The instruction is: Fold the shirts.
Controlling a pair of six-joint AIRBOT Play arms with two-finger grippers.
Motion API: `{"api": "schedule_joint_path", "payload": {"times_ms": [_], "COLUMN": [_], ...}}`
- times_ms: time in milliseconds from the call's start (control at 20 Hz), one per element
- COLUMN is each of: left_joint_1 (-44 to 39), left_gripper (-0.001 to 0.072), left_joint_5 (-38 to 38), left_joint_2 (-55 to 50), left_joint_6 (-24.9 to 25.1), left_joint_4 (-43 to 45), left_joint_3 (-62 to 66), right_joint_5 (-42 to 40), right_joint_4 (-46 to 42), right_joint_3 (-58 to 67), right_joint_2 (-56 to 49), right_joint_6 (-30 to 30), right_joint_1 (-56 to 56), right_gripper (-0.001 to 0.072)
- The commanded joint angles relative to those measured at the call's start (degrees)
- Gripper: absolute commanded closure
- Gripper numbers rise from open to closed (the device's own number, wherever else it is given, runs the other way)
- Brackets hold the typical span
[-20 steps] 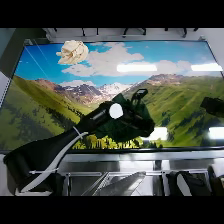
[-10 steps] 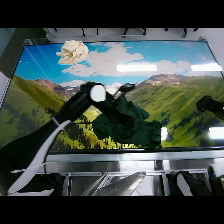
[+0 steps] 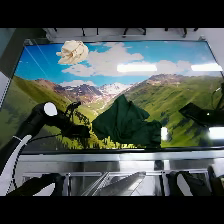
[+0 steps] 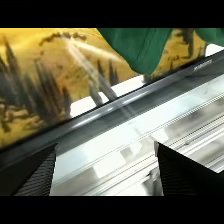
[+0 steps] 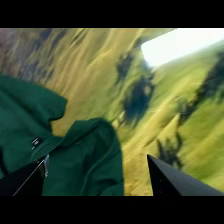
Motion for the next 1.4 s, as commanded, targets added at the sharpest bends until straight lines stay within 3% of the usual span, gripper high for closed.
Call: {"api": "schedule_joint_path", "payload": {"times_ms": [0, 200, 350, 550, 700, 900, 1100, 1350], "left_joint_1": [6.19, 2.32, -1.49, -5.90, -7.21, -5.77, -3.04, -5.73], "left_gripper": [0.0039, 0.0040, 0.0061, 0.0677, 0.0697, 0.0697, 0.0697, 0.0697], "left_joint_5": [9.92, 14.05, 15.85, 15.15, 10.29, 5.62, 5.73, 7.74], "left_joint_2": [-1.09, -10.23, -16.55, -22.64, -22.82, -16.26, -8.70, -6.19], "left_joint_6": [8.98, 13.53, 13.68, 13.99, 14.10, 10.45, 9.86, 10.08], "left_joint_4": [-13.22, -17.05, -19.15, -19.78, -16.85, -4.94, -4.52, -4.33], "left_joint_3": [-8.09, -6.97, -2.84, 3.85, 7.32, 10.10, 10.05, 10.05], "right_joint_5": [0.22, -0.90, -0.90, -0.90, 0.20, 10.51, 2.49, -7.15], "right_joint_4": [6.56, 6.99, 6.95, 6.97, 5.62, 1.36, 5.46, 12.87], "right_joint_3": [-2.12, -2.12, -2.12, -2.12, -2.16, -7.28, -17.49, -19.74], "right_joint_2": [0.37, 3.02, 5.31, 6.54, 6.43, 2.89, 1.73, -7.52], "right_joint_6": [-2.40, -2.27, -2.27, -2.27, -2.29, -3.74, -5.03, -9.79], "right_joint_1": [0.96, 1.40, 1.40, 1.40, 1.40, 1.33, 1.36, 1.42], "right_gripper": [0.0010, 0.0009, 0.0009, 0.0009, 0.0009, 0.0009, 0.0009, 0.0009]}}
